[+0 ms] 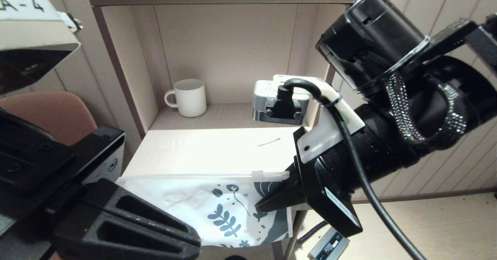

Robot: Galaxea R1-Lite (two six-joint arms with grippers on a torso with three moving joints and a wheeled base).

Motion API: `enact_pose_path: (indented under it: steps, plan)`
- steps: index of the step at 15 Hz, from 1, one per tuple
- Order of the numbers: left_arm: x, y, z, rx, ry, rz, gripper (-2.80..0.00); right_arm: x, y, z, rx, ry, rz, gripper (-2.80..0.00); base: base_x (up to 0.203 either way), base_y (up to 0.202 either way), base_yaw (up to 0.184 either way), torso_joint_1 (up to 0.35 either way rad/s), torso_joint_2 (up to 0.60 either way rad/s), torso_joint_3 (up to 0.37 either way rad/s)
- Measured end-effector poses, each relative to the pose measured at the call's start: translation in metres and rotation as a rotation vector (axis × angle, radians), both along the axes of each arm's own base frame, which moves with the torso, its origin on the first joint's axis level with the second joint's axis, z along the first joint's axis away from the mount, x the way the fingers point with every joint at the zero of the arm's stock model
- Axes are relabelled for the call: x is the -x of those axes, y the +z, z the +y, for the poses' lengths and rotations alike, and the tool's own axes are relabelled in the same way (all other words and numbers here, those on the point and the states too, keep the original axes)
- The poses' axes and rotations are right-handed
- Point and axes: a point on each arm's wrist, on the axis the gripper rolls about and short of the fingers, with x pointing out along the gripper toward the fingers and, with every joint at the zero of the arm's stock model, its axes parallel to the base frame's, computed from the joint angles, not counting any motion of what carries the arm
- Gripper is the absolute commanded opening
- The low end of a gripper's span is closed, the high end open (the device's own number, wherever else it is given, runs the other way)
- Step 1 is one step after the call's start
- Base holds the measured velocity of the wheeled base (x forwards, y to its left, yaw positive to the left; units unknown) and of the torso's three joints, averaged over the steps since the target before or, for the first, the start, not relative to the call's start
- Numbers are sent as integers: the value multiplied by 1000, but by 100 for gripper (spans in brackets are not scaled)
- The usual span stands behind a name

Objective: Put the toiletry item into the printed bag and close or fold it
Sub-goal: Open the storage bag

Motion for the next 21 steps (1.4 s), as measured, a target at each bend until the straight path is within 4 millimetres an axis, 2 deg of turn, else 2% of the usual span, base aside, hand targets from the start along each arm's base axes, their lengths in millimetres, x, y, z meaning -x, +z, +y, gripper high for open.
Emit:
enact_pose_path:
  steps: [5, 6, 14, 21]
  plan:
    - [-11, -4, -11, 15, -13, 35, -280, 9, 7, -3, -50, 49, 35, -280, 0, 0, 0, 0, 0, 0]
    - [-13, -5, -12, 16, -12, 34, 0, 10, 7, -3, -51, 51, 34, -280, 0, 0, 0, 0, 0, 0]
    - [-21, 0, -16, 68, 25, 47, 0, 16, 4, -2, -45, 76, 49, -280, 0, 0, 0, 0, 0, 0]
    - [-36, -13, -27, 26, 52, 107, 0, 23, 6, 0, -60, 101, 38, -280, 0, 0, 0, 0, 0, 0]
